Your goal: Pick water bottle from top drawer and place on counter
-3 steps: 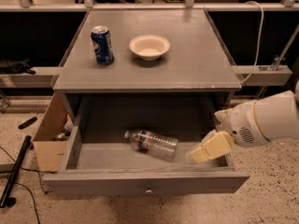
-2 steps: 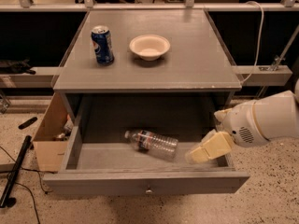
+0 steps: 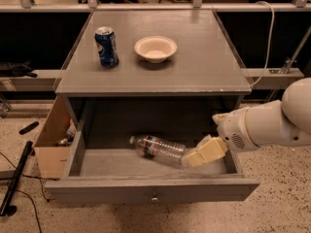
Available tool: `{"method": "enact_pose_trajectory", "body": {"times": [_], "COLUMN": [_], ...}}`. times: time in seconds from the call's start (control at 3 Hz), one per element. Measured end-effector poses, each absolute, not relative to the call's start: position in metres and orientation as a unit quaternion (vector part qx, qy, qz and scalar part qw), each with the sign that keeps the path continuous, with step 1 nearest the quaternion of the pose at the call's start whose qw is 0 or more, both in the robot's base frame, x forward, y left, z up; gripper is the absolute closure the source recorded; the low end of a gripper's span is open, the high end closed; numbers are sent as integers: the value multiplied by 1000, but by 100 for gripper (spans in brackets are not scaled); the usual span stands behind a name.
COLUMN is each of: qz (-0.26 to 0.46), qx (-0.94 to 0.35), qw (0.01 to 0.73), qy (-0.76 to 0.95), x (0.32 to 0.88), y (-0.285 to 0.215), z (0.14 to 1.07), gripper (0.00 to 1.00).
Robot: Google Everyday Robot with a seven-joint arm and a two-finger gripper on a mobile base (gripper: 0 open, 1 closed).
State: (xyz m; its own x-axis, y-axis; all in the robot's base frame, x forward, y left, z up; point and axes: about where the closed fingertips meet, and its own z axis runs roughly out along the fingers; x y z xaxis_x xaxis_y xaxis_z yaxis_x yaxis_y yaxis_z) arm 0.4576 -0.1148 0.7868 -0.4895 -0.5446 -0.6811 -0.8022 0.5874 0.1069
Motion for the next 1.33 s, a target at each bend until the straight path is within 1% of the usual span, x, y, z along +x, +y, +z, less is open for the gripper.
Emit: {"method": "enact_pose_trajectory", "body": {"times": [0.33, 0.67, 1.0, 1.33], "qz": [196, 134, 134, 139], "qx": [-401, -391, -392, -400], "qw": [320, 371, 370, 359], "qy": [836, 832, 832, 832], "x": [486, 535, 534, 536], "y": [-97, -60, -60, -46], "z": [768, 730, 730, 704], "gripper": [0, 0, 0, 0]}}
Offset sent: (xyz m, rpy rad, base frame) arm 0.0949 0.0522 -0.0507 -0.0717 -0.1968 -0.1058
